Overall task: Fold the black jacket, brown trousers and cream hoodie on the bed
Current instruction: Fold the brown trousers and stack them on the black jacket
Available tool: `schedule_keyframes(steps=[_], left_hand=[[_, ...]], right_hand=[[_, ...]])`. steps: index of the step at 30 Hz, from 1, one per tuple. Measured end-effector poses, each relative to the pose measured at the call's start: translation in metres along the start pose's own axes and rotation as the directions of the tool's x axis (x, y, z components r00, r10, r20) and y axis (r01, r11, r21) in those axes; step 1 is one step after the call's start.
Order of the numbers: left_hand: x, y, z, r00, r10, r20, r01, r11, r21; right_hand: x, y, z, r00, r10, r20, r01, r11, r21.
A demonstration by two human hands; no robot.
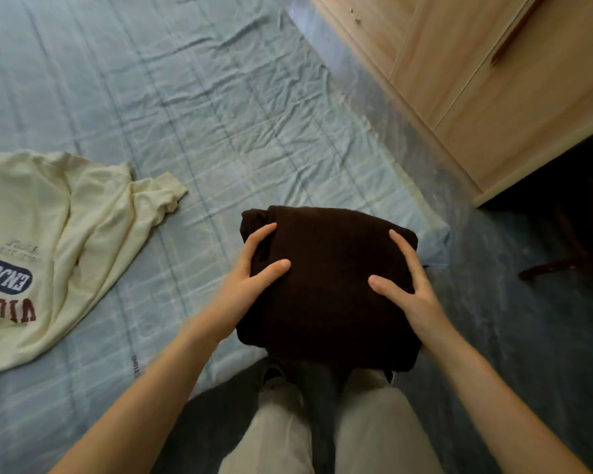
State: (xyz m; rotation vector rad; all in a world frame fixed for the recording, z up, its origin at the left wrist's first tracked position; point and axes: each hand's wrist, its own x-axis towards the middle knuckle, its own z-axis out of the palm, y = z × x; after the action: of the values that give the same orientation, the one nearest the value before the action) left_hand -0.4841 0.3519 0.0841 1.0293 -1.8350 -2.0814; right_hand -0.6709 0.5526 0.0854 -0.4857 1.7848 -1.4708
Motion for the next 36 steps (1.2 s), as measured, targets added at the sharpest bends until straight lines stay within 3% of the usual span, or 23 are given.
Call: schedule_keyframes(steps=[9,17,26,36], left_hand=[[0.006,0.184,0.144,0.975,0.203,0.093,-0.21,0.974,0.083],[0.073,0.274,0.257,0.94,0.318,0.122,-0.322,0.946,0.019],[0.218,0.289,0.309,0.971,0.239,0.003,-0.239,0.971,0.001],[0.4,0.375,0.336,0.957,0.23,-0.175,-0.237,0.971,-0.024]], right_hand=[[-0.048,-0.152,-0.161,0.969,-0.182,-0.166,0.185,0.983,0.002],[0.001,-0.233,-0.292,0.95,-0.271,-0.155,0.267,0.963,-0.044],[0.158,-0.251,-0.377,0.982,-0.181,-0.048,0.178,0.983,-0.05],[0.381,-0.336,-0.451,0.975,-0.155,0.16,0.16,0.987,-0.021]])
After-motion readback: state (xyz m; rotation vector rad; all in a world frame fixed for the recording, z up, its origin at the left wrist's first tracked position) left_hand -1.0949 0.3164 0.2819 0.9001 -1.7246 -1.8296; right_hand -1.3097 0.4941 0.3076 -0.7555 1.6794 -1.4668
